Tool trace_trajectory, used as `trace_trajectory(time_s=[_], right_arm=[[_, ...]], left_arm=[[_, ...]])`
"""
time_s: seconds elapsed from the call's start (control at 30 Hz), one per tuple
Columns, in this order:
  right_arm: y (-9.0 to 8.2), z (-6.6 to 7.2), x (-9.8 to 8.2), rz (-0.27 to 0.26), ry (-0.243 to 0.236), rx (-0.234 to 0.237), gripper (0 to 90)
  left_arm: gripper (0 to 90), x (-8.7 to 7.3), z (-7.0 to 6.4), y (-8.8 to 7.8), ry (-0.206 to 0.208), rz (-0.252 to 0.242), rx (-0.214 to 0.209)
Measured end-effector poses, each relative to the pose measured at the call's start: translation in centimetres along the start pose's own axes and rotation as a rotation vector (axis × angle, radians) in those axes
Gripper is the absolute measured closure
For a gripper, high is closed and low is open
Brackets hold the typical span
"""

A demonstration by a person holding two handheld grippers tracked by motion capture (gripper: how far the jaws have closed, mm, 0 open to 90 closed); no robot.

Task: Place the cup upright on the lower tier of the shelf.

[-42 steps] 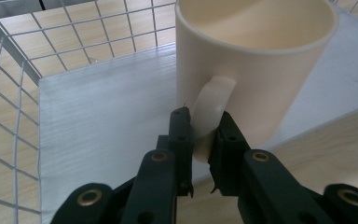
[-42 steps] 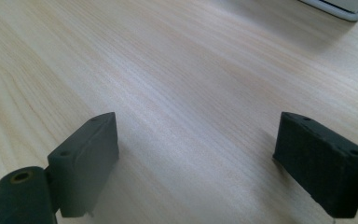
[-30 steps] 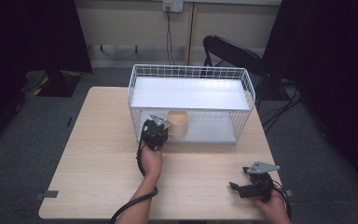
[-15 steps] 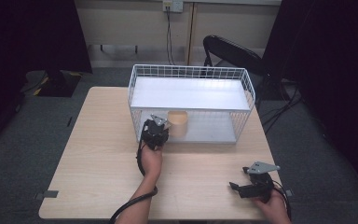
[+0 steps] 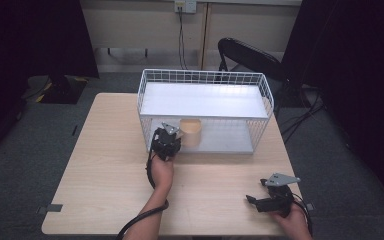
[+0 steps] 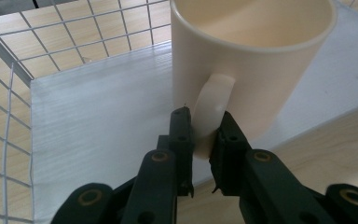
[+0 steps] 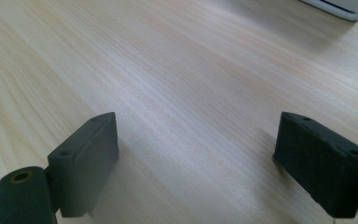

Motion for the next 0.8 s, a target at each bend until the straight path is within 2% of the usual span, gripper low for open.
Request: trace_trajectory(time_s=[0.07, 0.1, 0.33, 0.53, 0.6, 0.67, 0.7, 0.73, 0.8], right_arm=[[0.0, 0.0, 0.0, 0.000, 0.000, 0.000, 13.0], [0.0, 0.0, 0.0, 0.000, 0.000, 0.000, 13.0], [0.0, 0.0, 0.0, 0.000, 0.000, 0.000, 13.0], [0.0, 0.0, 0.0, 0.000, 0.000, 0.000, 13.0], [0.0, 0.0, 0.0, 0.000, 0.001, 0.000, 13.0], [0.0, 0.0, 0.0, 0.000, 0.000, 0.000, 13.0], [0.0, 0.0, 0.0, -0.001, -0.002, 0.000, 13.0], [0.0, 0.0, 0.0, 0.000, 0.000, 0.000, 13.0], [0.0, 0.0, 0.0, 0.000, -0.001, 0.000, 13.0]], left_arm=[[80.2, -0.1, -0.1, 0.0, -0.011, -0.007, -0.003], [80.1, -0.1, 0.0, -0.1, 0.002, -0.002, -0.002], [78.4, -0.3, 0.1, -0.3, 0.001, -0.007, -0.003], [67.4, -0.8, 0.5, -0.4, -0.020, -0.014, 0.002], [64.6, -0.9, 0.6, -0.6, -0.019, -0.014, 0.009], [63.8, -0.9, 0.7, -0.7, 0.000, -0.012, 0.008], [62.3, -0.9, 0.6, -0.8, -0.010, -0.019, 0.004], [60.7, -0.9, 0.7, -0.9, 0.001, -0.019, 0.002], [56.7, -0.9, 0.6, -1.1, -0.004, -0.027, -0.001]])
Point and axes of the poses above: each handheld gripper's, and its own axes: y roughly forward along the jaws, x roughly out of its top, z roughly to its left, the point moved 2 cm from there along y, roughly forward along the jaws, and after that the axes turned 11 degrees about x, right-handed, at the moved point
